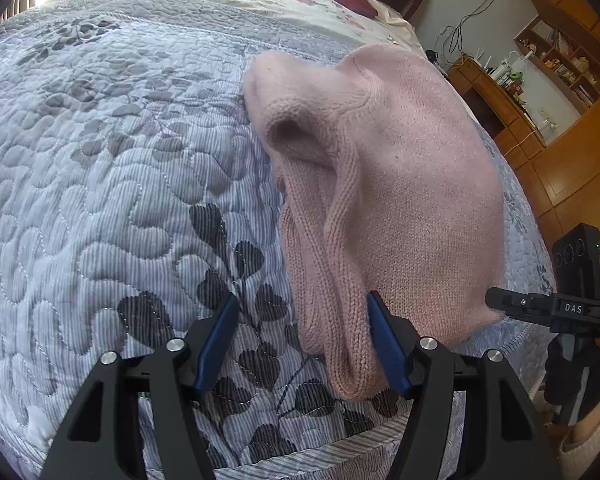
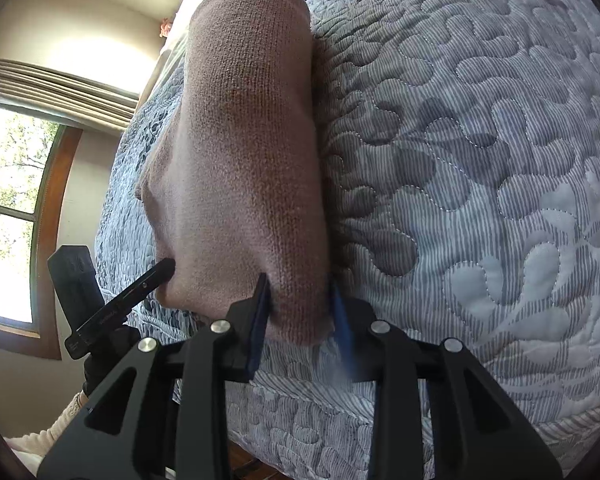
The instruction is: Fold small clothes
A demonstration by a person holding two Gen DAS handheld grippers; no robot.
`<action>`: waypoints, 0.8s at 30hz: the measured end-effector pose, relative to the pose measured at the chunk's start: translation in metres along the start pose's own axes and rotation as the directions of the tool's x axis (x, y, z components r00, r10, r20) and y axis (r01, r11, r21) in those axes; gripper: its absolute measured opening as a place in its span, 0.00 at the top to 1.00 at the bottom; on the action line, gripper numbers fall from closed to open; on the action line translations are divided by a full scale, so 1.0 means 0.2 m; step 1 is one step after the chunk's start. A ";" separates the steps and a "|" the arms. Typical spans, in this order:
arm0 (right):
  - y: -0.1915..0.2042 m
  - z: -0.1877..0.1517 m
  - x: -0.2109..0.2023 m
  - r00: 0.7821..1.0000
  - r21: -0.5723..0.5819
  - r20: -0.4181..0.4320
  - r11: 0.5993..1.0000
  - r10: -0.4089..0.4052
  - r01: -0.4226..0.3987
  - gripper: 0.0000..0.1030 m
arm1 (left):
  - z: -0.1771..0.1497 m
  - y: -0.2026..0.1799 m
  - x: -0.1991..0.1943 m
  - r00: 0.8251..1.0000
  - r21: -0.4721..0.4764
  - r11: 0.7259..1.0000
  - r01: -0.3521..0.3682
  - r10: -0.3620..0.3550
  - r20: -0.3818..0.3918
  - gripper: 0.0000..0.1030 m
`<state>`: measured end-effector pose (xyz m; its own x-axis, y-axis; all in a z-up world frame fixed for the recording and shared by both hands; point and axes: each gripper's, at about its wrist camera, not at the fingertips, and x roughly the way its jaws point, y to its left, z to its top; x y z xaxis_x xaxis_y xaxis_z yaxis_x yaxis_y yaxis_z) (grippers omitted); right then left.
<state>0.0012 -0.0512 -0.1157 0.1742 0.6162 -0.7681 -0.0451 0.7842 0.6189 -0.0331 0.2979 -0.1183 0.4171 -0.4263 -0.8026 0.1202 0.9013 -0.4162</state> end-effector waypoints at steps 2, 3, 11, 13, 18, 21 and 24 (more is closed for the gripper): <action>0.00 -0.02 -0.03 1.000 0.002 0.007 1.000 -0.020 0.020 0.61 | 0.00 -0.01 -0.02 1.000 -0.006 1.000 -0.009 0.009 -0.008 0.36; -0.03 -0.05 -0.07 0.999 -0.002 0.012 0.999 -0.039 0.039 0.59 | 0.00 -0.02 -0.03 1.000 -0.005 1.000 -0.017 0.017 -0.011 0.36; 0.11 -0.18 -0.23 0.971 -0.093 0.095 0.969 -0.221 0.230 0.26 | -0.04 -0.12 -0.20 0.992 0.023 0.992 -0.127 0.127 0.004 0.31; 0.11 -0.23 -0.28 0.961 -0.100 0.109 0.959 -0.255 0.266 0.24 | -0.06 -0.15 -0.25 0.990 0.027 0.990 -0.141 0.140 0.016 0.30; 0.20 -0.29 -0.31 0.933 -0.102 0.137 0.932 -0.332 0.346 0.18 | -0.11 -0.20 -0.34 0.982 0.036 0.982 -0.188 0.187 0.029 0.24; 0.27 -0.32 -0.33 0.917 -0.105 0.154 0.917 -0.368 0.386 0.18 | -0.13 -0.23 -0.39 0.969 0.039 0.968 -0.247 0.246 0.031 0.18; 0.33 -0.36 -0.35 0.902 -0.118 0.170 0.901 -0.396 0.418 0.15 | -0.15 -0.26 -0.44 0.968 0.036 0.968 -0.248 0.246 0.049 0.18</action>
<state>-0.0853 -0.0378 -0.0323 0.3423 0.2328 -0.9103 -0.0841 0.9725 0.2171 -0.1029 0.2873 -0.0386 0.4772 -0.1872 -0.8586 0.0454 0.9810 -0.1886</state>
